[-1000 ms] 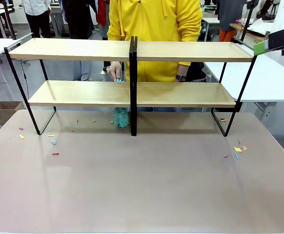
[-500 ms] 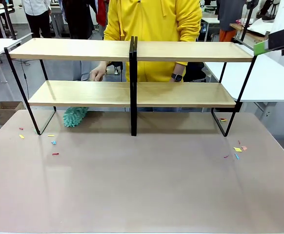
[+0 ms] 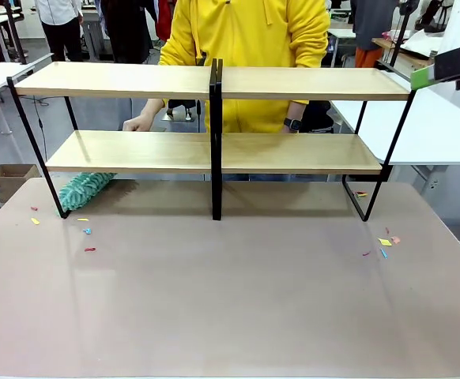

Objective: Clean the shelves.
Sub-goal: Place the Duster on the table.

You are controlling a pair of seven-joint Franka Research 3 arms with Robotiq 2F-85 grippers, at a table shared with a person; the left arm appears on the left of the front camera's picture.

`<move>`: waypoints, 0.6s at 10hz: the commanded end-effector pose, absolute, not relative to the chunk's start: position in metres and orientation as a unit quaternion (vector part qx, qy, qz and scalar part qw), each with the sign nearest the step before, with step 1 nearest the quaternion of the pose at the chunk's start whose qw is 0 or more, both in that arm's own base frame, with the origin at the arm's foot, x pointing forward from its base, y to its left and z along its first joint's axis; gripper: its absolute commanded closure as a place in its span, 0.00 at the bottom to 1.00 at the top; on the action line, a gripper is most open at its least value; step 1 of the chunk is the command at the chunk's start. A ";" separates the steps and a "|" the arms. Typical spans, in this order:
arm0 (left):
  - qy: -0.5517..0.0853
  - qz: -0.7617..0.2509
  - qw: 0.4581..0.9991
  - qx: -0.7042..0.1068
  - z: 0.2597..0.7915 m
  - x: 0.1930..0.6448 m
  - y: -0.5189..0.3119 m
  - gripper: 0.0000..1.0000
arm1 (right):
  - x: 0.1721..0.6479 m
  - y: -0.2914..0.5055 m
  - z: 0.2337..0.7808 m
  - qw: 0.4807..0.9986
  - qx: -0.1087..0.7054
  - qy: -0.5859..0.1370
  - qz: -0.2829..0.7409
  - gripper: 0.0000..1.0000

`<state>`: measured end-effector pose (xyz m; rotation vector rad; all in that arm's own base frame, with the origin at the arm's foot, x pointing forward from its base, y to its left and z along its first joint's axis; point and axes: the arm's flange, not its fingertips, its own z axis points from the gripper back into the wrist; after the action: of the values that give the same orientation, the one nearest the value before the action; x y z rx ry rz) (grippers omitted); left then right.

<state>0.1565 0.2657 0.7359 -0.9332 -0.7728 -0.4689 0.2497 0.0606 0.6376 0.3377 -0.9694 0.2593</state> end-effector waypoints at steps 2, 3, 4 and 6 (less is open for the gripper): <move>-0.370 -0.229 0.788 -0.436 0.736 0.155 0.261 0.87 | 0.250 0.060 0.639 0.863 0.162 -0.463 0.122 0.00; -0.370 -0.229 0.788 -0.436 0.736 0.155 0.261 0.87 | 0.250 0.060 0.639 0.863 0.162 -0.463 0.122 0.00; -0.360 -0.218 0.796 -0.435 0.736 0.155 0.265 0.87 | 0.250 0.061 0.638 0.863 0.161 -0.462 0.124 0.00; -0.100 -0.450 0.769 -0.443 0.731 0.171 0.202 0.87 | 0.252 0.085 0.605 0.899 0.234 -0.332 0.162 0.00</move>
<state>0.1652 0.2214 0.7300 -0.9926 -0.5249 -0.6608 0.2495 0.0758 0.6195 0.3887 -0.8345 0.3029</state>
